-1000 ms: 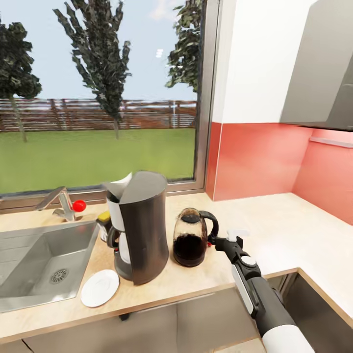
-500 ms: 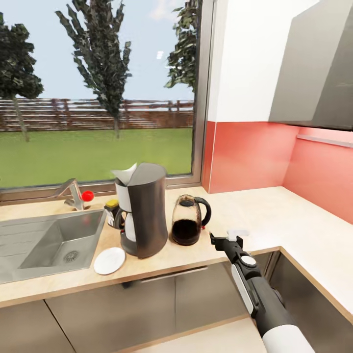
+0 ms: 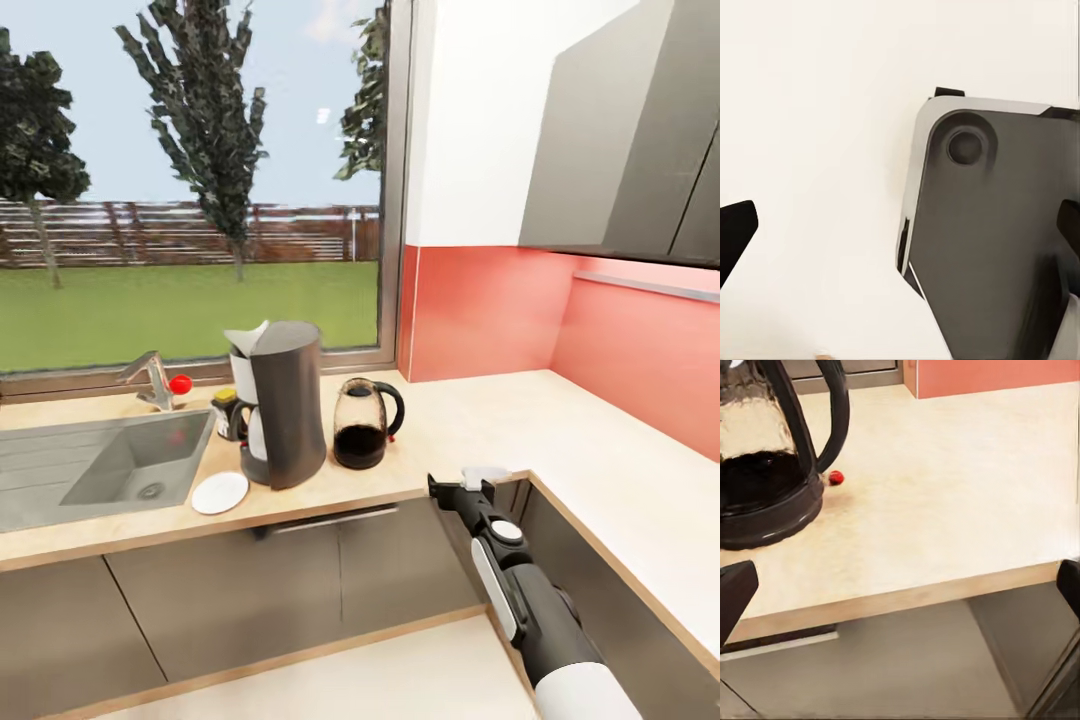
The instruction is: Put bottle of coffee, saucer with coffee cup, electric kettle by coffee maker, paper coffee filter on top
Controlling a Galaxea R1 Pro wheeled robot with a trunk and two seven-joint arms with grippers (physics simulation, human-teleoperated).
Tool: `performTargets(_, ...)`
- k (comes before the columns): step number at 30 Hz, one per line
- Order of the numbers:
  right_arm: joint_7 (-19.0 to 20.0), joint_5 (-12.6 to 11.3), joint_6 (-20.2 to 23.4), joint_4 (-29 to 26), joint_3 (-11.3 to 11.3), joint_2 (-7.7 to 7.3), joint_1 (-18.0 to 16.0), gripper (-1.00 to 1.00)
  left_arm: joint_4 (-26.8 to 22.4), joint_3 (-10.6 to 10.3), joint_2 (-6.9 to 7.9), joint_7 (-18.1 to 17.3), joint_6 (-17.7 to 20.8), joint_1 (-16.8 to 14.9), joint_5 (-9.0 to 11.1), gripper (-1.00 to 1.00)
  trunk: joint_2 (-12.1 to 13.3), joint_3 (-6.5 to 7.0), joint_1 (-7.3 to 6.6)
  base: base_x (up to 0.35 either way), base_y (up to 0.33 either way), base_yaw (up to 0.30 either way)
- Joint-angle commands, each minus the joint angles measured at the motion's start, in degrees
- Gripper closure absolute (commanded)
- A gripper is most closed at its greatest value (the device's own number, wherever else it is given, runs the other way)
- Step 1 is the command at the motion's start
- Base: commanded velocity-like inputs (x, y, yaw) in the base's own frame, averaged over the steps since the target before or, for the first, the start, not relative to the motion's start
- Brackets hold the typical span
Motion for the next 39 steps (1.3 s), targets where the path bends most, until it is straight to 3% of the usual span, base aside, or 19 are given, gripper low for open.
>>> performTargets(1, -0.07, -0.26, 0.3, -0.17, 0.17, -0.02, -0.03, -1.0, 0.05, 0.41, -0.02, -0.03, -0.18, -0.03, 0.21, -1.0, -0.1, -0.1, 0.0, -0.311, -0.166, 0.0)
performTargets(7, 7.98, -0.35, 0.61, -2.85, 0.22, 0.11, -0.03, -1.0, -0.25, 0.42, 0.27, -0.09, -0.35, -0.05, 0.13, -1.0, -0.1, -0.1, 0.0, -0.271, -0.129, 0.0)
performTargets(12, 9.0, -0.54, 0.73, -0.83, 2.28, 2.73, -0.03, -1.0, -0.5, 0.37, 0.29, -0.12, -0.54, -0.05, 0.12, -1.0, -0.1, -0.1, 0.0, -0.097, -0.02, 0.0)
performTargets(16, 9.11, -0.53, 0.75, 11.94, 5.16, 4.3, -0.03, -1.0, -0.64, 0.3, 0.38, -0.14, -0.69, -0.05, 0.08, -1.0, -0.1, -0.1, 0.0, -0.012, -0.002, 0.0)
performTargets(20, 9.0, -0.51, 0.55, 22.78, 5.78, 5.58, -0.03, -1.0, -0.67, 0.27, 0.39, -0.19, -0.71, -0.05, -0.12, -1.0, -0.1, -0.1, 0.0, -0.001, 0.0, 0.0)
performTargets(24, 8.87, -0.47, -0.3, 32.52, 5.84, 5.94, -0.03, -1.0, -0.76, 0.27, 0.34, -0.19, -0.77, -0.05, -0.2, -1.0, -0.1, -0.1, 0.0, 0.0, 0.0, 0.0)
performTargets(27, 8.77, -0.52, -3.5, 40.18, 5.76, 6.02, -0.03, -1.0, -0.87, 0.27, 0.31, -0.15, -0.79, -0.17, -0.16, -1.0, -0.1, -0.1, 0.0, 0.0, 0.0, 0.0)
performTargets(31, 6.99, -0.45, -9.85, 56.6, 5.41, 5.61, -0.03, -1.0, -1.45, 0.3, -0.1, -0.12, -0.8, -0.54, 0.15, -1.0, -0.1, -0.1, 0.0, 0.0, 0.0, 0.0)
performTargets(35, 5.04, -0.37, -12.12, 60.9, 5.36, 4.85, 1.0, -1.0, -5.19, 0.48, -1.05, -0.12, -0.75, -0.57, 0.34, -1.0, -0.1, -0.1, 0.0, 0.0, 0.0, 0.0)
performTargets(38, 3.32, -0.36, -12.5, 61.55, 5.35, 3.87, 2.76, -1.0, -7.97, 0.5, -2.74, -0.12, -0.72, -0.58, 0.34, -1.0, -0.1, -0.1, 0.0, 0.0, 0.0, 0.0)
performTargets(39, 0.95, -0.36, -12.58, 61.7, 5.35, 3.17, 4.63, -1.0, -8.72, 0.28, -3.46, -0.16, -0.71, -0.61, 0.37, -1.0, -0.1, -0.1, 0.0, 0.0, 0.0, 0.0)
